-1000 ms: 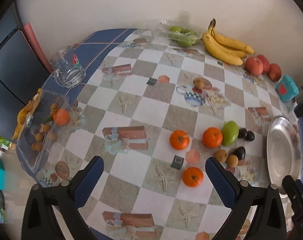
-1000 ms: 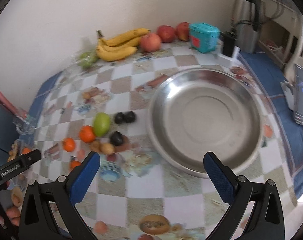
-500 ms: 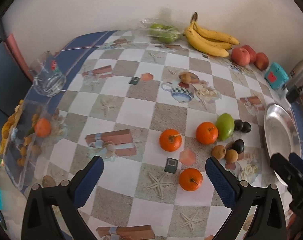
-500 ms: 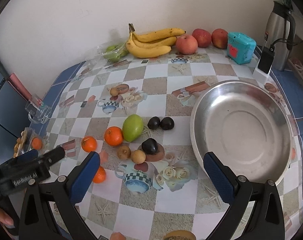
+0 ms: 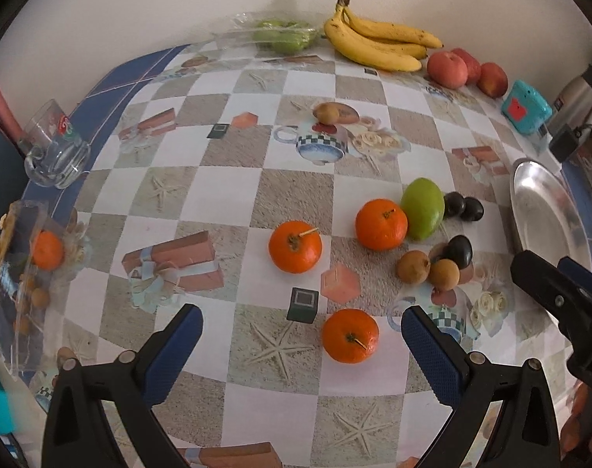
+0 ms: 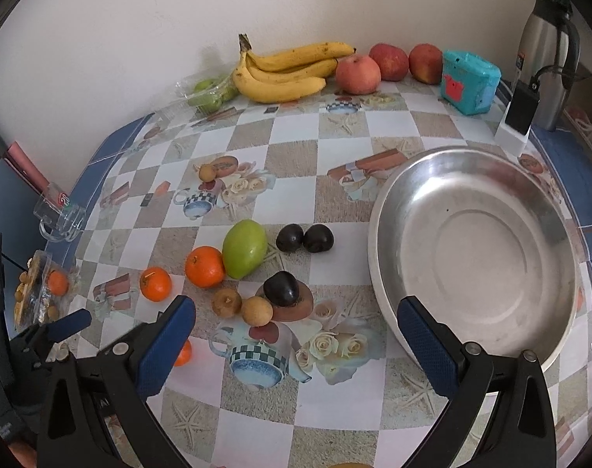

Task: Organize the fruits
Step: 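Move left tool toward a tangerine while right tool moves toward a brown kiwi, then close left tool on the tangerine while right tool closes on the brown kiwi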

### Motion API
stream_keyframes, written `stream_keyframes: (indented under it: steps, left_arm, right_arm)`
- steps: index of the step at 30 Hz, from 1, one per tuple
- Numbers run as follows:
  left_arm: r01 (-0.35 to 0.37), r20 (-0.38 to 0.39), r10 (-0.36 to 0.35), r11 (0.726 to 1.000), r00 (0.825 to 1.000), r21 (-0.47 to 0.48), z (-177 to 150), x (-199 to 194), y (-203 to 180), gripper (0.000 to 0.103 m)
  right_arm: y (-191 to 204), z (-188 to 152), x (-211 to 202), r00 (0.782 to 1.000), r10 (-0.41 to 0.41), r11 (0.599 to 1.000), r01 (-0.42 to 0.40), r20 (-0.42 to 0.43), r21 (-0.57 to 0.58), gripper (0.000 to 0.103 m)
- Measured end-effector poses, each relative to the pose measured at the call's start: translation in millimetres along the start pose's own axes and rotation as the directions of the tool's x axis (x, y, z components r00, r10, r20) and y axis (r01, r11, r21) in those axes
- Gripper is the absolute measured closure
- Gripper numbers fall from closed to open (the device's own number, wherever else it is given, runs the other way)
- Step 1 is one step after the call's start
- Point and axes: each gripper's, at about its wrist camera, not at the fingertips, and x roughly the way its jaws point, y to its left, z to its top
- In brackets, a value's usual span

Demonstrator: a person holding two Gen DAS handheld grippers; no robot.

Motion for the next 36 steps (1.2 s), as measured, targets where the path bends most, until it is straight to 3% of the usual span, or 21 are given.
stream_keyframes:
  steps: [3, 9, 19, 28, 32, 36]
  left_arm:
    - [-0.014, -0.008, 0.014, 1.000, 1.000, 0.019, -1, 3, -2, 0.001]
    - [-0.007, -0.043, 0.009, 0.999, 0.999, 0.049, -2, 12, -9, 0.013]
    - [0.049, -0.087, -0.043, 0.997, 0.995, 0.067, -4, 21, -20, 0.048]
    - [0.106, -0.124, -0.100, 0.994, 0.987, 0.039, -5, 29, -22, 0.053]
    - [0.112, -0.141, -0.106, 0.993, 0.984, 0.032, -7, 33, -21, 0.063]
    - [0.135, -0.144, -0.132, 0.991, 0.981, 0.009, -6, 34, -17, 0.064]
  right_arm:
    - [-2, 1, 7, 1.000, -0.012, 1.000, 0.012, -0.019, -0.005, 0.000]
    - [-4, 2, 14, 0.999, -0.019, 1.000, 0.020, -0.037, 0.008, 0.000]
    - [1, 2, 21, 0.998, 0.012, 1.000, -0.012, -0.066, 0.001, 0.009]
    - [5, -1, 39, 0.988, 0.058, 0.998, -0.056, -0.141, 0.023, 0.032]
    - [10, -2, 47, 0.982, 0.096, 0.995, -0.091, -0.162, 0.034, 0.046]
    - [15, -4, 55, 0.974, 0.126, 0.992, -0.119, -0.186, 0.049, 0.056]
